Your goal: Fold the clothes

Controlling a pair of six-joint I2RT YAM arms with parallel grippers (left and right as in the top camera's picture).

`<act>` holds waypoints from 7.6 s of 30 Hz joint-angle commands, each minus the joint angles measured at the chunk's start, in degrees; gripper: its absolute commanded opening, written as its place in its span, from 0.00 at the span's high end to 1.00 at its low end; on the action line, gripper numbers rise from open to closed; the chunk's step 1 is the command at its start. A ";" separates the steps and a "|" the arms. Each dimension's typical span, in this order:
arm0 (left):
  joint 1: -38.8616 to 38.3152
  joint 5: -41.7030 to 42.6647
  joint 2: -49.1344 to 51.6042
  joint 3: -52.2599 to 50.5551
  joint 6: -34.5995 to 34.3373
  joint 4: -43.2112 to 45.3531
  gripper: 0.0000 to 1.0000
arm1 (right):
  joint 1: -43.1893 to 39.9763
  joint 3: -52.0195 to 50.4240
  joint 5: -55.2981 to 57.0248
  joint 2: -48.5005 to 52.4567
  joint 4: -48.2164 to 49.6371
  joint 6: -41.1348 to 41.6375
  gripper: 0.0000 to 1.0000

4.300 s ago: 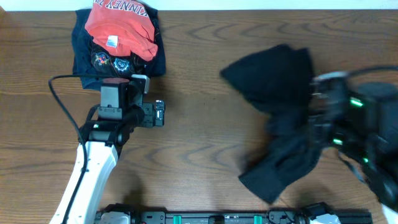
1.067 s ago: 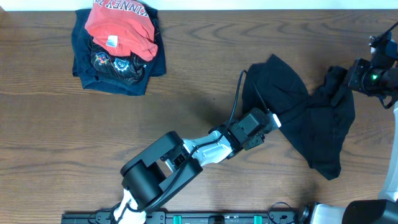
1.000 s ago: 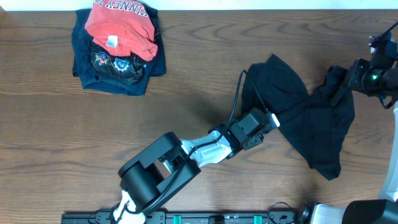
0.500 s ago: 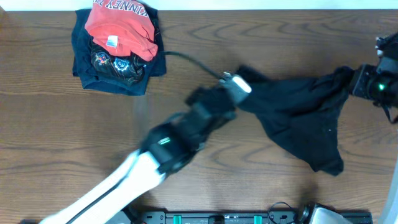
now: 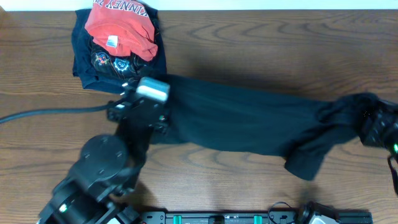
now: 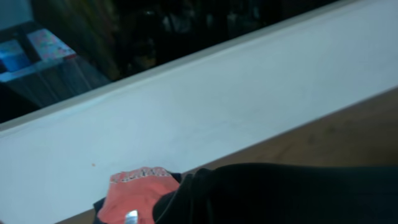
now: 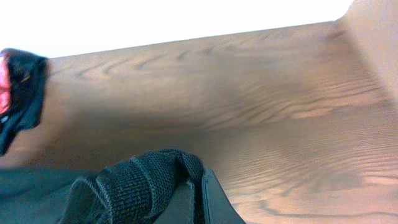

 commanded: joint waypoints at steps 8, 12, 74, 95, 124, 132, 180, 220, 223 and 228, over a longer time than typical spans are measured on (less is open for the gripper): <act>0.35 -4.72 -5.35 8.13 -0.76 -8.94 0.94 | -0.37 12.57 5.95 -3.72 -8.15 -1.66 0.99; 0.35 -4.72 -5.35 10.25 -0.96 -12.81 0.94 | -0.37 16.20 6.19 -3.72 -12.76 -2.29 0.99; 24.61 12.02 76.13 10.23 -6.08 52.94 0.02 | 7.74 12.92 9.16 79.54 63.12 2.27 0.01; 24.79 18.95 28.83 10.23 -11.87 -20.02 0.02 | 7.02 12.87 0.35 34.38 1.55 11.21 0.06; 30.25 25.44 47.28 -1.75 -25.44 -29.75 0.02 | 17.20 -25.92 -1.62 19.41 6.80 15.96 0.12; 30.25 25.40 55.58 -1.81 -26.32 -27.78 0.03 | 17.92 -33.75 -1.68 19.50 10.21 16.06 0.12; 30.25 32.89 63.60 -9.01 -32.92 -10.10 0.94 | 17.90 -53.42 5.70 27.34 35.10 20.20 0.40; 30.25 25.77 42.21 -7.80 -31.19 -9.33 0.94 | 16.96 -27.61 5.49 28.30 11.08 12.63 0.99; 30.25 23.76 43.36 -7.80 -31.19 -7.54 0.94 | 15.32 -27.61 4.94 30.69 18.12 12.66 0.99; 30.25 23.80 45.00 -7.80 -31.21 -5.55 0.94 | 13.92 -27.61 1.38 34.40 33.27 12.66 0.99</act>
